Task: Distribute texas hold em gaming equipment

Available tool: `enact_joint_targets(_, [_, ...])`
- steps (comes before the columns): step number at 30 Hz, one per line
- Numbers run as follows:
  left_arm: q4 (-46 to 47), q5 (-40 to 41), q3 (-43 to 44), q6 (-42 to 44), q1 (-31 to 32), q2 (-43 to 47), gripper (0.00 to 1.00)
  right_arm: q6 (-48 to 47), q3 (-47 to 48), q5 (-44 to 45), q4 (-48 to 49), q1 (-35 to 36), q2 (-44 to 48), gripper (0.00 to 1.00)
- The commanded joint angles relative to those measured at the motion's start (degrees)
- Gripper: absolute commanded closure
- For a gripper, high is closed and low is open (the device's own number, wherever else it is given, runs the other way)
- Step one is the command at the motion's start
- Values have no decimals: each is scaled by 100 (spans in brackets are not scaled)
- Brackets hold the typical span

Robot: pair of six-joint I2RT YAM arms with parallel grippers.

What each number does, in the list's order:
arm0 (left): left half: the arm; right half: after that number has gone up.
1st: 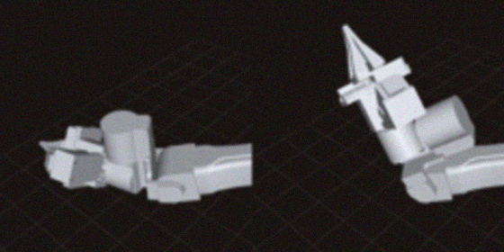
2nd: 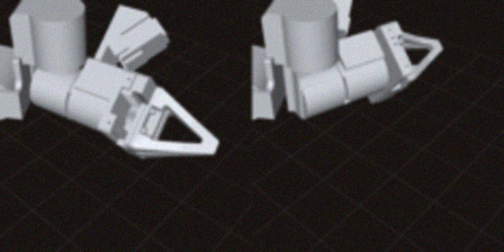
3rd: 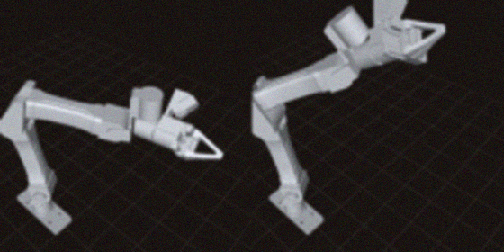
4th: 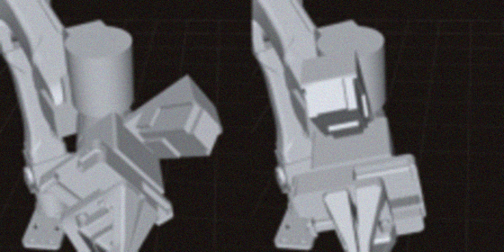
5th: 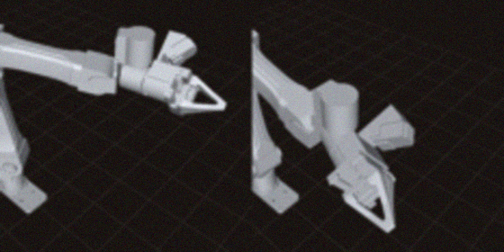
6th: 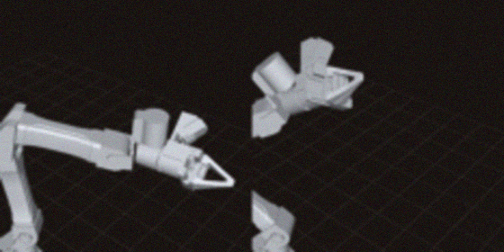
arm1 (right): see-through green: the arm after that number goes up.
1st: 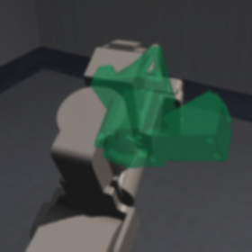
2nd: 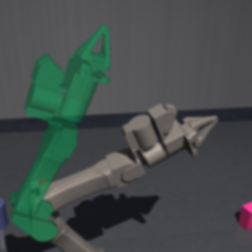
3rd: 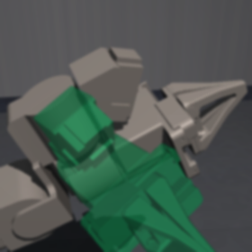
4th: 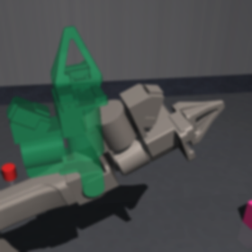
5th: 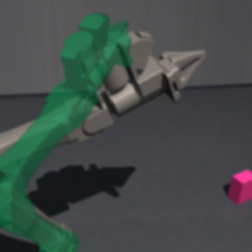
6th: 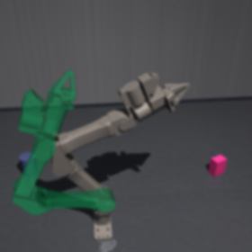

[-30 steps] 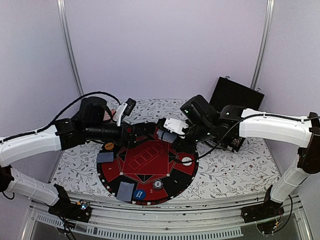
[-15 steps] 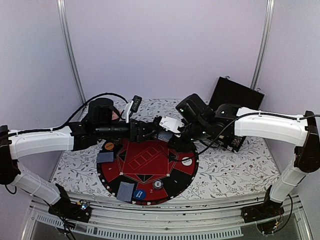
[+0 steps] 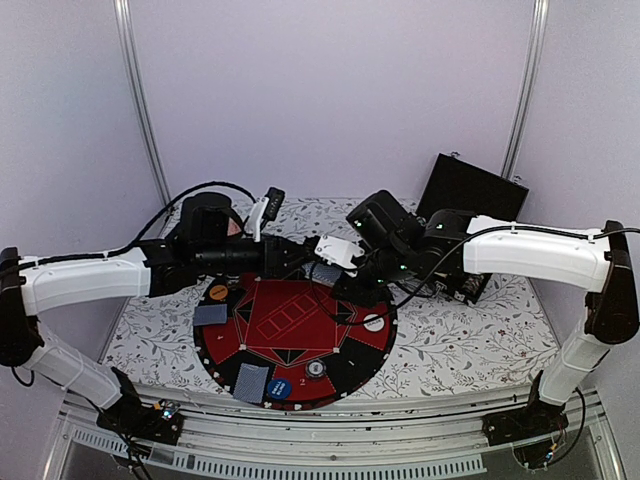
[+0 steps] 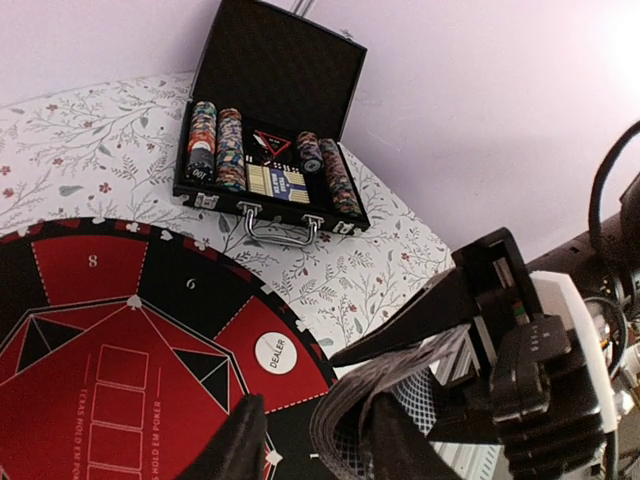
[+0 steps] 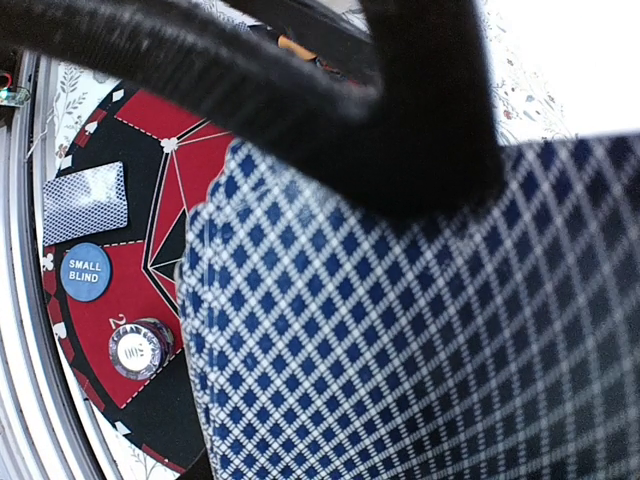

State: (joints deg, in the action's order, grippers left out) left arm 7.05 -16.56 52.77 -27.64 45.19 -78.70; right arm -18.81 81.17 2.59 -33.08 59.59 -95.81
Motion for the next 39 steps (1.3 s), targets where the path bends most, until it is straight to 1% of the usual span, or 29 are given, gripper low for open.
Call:
enact_joint_targets(1, [-338, 339, 84, 241, -74, 232, 68, -9, 75, -53, 21, 41, -8, 59])
enact_joint_targets(3, [-377, 242, 82, 294, -78, 266, 72, -9, 75, -31, 21, 44, -8, 59])
enact_joint_targets(8, [-474, 57, 129, 382, -80, 289, 75, -26, 84, -13, 25, 43, -23, 59])
enact_joint_targets(9, [-476, 27, 138, 383, -73, 281, 72, -26, 84, -13, 34, 44, -25, 59])
enact_joint_targets(11, [-444, -59, 164, 398, -75, 228, 59, -22, 88, -21, 37, 44, -41, 59])
enact_joint_targets(13, [-371, -188, 211, 412, -73, 148, 53, -23, 106, -37, 30, 43, -50, 59])
enact_joint_targets(14, [-309, -249, 219, 411, -73, 113, 51, -26, 108, -46, 32, 45, -52, 59])
enact_joint_targets(17, [-191, -273, 204, 414, -94, 118, 50, -22, 110, -48, 17, 44, -52, 59])
enact_joint_targets(21, [-174, 60, -33, 231, -402, 377, 50, -9, 69, -26, 8, 44, -28, 59])
enact_joint_targets(23, [143, -69, -313, 28, -599, 602, 50, -9, 62, -14, -5, 39, -19, 59])
enact_joint_targets(25, [571, -361, -576, -17, -668, 798, 50, -2, 63, -5, 3, 41, -17, 59])
enact_joint_targets(27, [909, -873, -727, 78, -641, 862, 45, -9, 63, -3, 21, 44, -15, 59])
enact_joint_targets(28, [931, -1032, -726, 135, -614, 831, 42, -16, 62, -4, 25, 44, -21, 59])
enact_joint_targets(31, [890, -1315, -666, 240, -530, 679, 30, -26, 78, -13, 21, 44, -43, 59])
enact_joint_targets(33, [951, -1431, -648, 270, -463, 561, 26, -22, 75, -20, 21, 44, -52, 59])
enact_joint_targets(35, [911, -1410, -601, 357, -397, 459, 24, -11, 78, -14, 21, 44, -44, 59])
enact_joint_targets(39, [843, -1278, -557, 432, -379, 280, 25, -7, 94, -4, 21, 44, -28, 59])
